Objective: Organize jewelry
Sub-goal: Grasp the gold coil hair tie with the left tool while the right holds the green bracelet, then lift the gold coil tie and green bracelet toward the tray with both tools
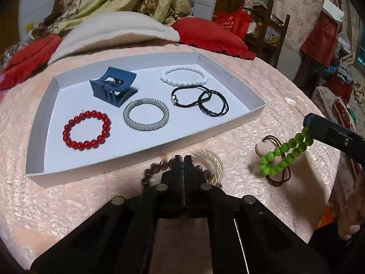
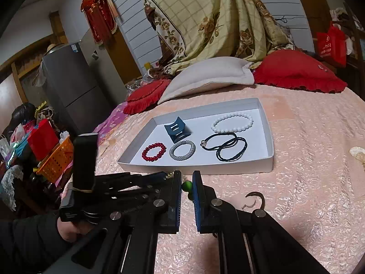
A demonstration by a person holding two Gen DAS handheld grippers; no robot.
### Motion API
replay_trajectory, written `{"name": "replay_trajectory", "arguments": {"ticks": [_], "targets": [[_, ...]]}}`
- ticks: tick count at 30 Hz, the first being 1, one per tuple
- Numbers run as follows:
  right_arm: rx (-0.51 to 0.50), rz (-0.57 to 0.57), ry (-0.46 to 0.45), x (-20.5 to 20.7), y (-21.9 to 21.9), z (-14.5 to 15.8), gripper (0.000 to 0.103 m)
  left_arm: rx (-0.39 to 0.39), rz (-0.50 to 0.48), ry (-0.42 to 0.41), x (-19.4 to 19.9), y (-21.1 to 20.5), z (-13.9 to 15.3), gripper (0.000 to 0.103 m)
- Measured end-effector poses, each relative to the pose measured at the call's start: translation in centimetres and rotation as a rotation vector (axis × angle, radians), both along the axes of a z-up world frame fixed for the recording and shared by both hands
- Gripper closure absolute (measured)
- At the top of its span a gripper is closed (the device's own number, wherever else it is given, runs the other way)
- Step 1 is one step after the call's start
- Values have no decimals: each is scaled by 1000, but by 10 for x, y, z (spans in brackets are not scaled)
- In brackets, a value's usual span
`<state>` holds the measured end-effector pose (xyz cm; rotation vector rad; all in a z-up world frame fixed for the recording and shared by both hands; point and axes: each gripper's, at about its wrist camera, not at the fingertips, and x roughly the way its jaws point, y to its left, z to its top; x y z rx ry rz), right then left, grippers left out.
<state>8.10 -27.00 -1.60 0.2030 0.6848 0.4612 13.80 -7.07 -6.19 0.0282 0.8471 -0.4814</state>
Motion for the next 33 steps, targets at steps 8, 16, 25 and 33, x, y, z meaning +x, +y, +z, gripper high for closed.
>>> {"name": "replay_trajectory", "arguments": {"ticks": [8,16,25,33], "targets": [[-7,-3,3,0,1,-1,95,1,22,9,-7,16,0,102],[-21,8,15,1,6,-4,95,-5,-16,37,-1,1,0,90],[-21,9,8,3,6,-3,95,81,-45,61,-1,-15,-12,95],[-12,3,-2,-2,3,-1,95,33,-11,-8,-22,9,13,95]]}}
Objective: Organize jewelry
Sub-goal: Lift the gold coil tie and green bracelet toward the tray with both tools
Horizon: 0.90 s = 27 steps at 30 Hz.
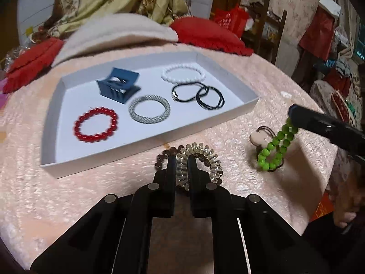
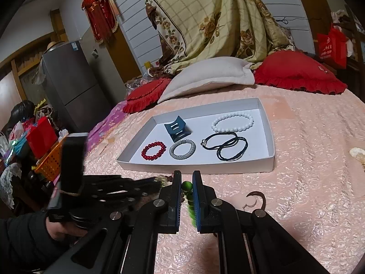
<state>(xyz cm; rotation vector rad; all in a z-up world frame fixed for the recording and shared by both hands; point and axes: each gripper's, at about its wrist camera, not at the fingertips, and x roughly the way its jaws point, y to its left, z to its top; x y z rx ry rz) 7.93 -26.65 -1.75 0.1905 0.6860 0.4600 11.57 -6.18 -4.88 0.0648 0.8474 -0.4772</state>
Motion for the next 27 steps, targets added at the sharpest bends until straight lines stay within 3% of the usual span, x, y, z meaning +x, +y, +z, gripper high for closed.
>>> {"name": "replay_trajectory", "arguments": {"ticks": [11,16,27], "targets": [[-19,14,-8,-1,12,-1,95,14,129,1,-31,36,19,95],[-38,11,-16,-1,16,-3,95,66,191,-4,-38,44,22,95],[-55,-11,-28,-1,16,-3,95,90,215,-2,-38,44,20,95]]}}
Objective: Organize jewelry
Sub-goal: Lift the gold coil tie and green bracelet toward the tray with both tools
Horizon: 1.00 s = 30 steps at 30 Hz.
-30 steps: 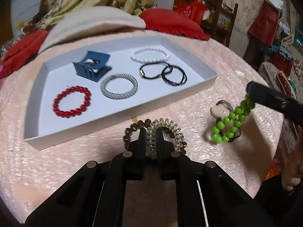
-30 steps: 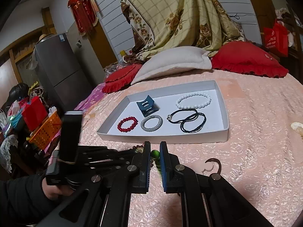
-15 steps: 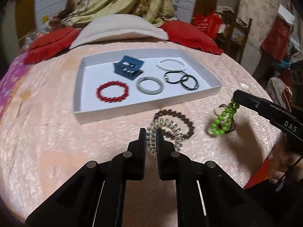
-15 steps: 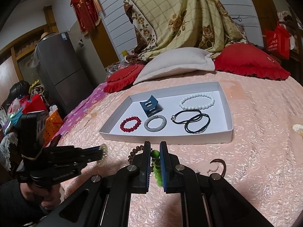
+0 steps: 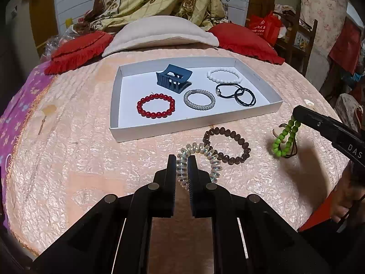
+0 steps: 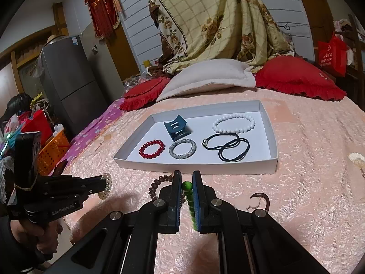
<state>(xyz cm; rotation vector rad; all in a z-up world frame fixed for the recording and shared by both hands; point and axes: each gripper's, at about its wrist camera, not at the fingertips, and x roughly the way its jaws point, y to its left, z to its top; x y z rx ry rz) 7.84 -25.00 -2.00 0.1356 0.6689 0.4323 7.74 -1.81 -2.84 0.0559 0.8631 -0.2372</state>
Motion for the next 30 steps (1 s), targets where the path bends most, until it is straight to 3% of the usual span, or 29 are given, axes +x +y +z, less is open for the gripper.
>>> {"name": "replay_trajectory", "arguments": {"ticks": [16,30], "targets": [[4,-9,-24,1,-3,7,95,2,9,12,12,-1,-8,95],[53,-28,-82,35,-12,30,95,-54,12,-91,64,13,23,95]]}}
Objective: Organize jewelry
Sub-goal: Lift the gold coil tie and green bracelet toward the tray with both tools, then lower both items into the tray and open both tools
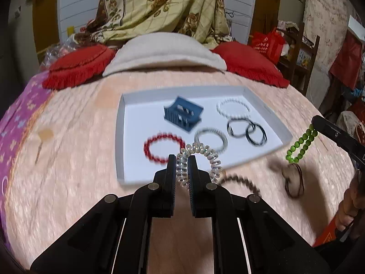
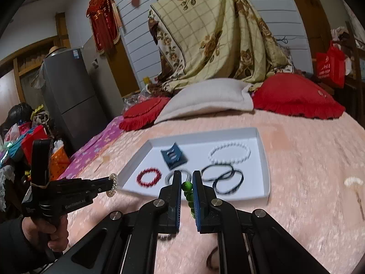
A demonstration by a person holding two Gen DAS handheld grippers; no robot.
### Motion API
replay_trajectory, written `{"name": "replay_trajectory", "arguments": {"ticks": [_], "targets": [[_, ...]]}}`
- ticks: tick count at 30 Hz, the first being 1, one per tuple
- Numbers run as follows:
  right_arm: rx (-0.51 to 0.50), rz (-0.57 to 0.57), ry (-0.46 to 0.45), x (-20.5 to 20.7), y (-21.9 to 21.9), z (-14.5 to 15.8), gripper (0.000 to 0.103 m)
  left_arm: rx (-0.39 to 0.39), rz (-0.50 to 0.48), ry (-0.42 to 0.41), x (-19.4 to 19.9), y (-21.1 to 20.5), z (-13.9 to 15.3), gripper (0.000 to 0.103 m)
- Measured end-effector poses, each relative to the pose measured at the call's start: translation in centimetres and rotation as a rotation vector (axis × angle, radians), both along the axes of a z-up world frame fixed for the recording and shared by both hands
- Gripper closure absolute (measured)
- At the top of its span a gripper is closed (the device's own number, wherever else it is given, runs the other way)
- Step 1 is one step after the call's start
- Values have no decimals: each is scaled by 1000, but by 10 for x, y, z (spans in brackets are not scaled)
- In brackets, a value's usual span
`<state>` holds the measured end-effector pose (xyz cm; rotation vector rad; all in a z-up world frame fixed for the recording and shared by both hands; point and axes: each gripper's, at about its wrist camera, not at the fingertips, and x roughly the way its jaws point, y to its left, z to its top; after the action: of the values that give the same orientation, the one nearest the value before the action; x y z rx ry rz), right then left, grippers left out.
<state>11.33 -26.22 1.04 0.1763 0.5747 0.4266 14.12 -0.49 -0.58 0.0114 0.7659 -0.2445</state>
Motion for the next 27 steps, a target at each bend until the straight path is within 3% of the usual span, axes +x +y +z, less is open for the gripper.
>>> {"name": "replay_trajectory", "arguments": {"ticks": [6,14,17,21,23,27], "targets": [[57,-31,30,40,5,4,95,-24,26,38,61,10,-16,95],[127,12,134,73,31,-25,95,57,120,105,127,13,-54,95],[138,-3,217,88,33,-46,95,76,164,148,138,15,-64,95],[127,-97,309,100,19,-68,95,113,180,142,143,14,-64,94],[118,-118,331,102,14,-72,95,93,179,152,143,16,-64,94],[106,-115,330,101,12,-70,95,63,175,159,144,20,-63,80]]}}
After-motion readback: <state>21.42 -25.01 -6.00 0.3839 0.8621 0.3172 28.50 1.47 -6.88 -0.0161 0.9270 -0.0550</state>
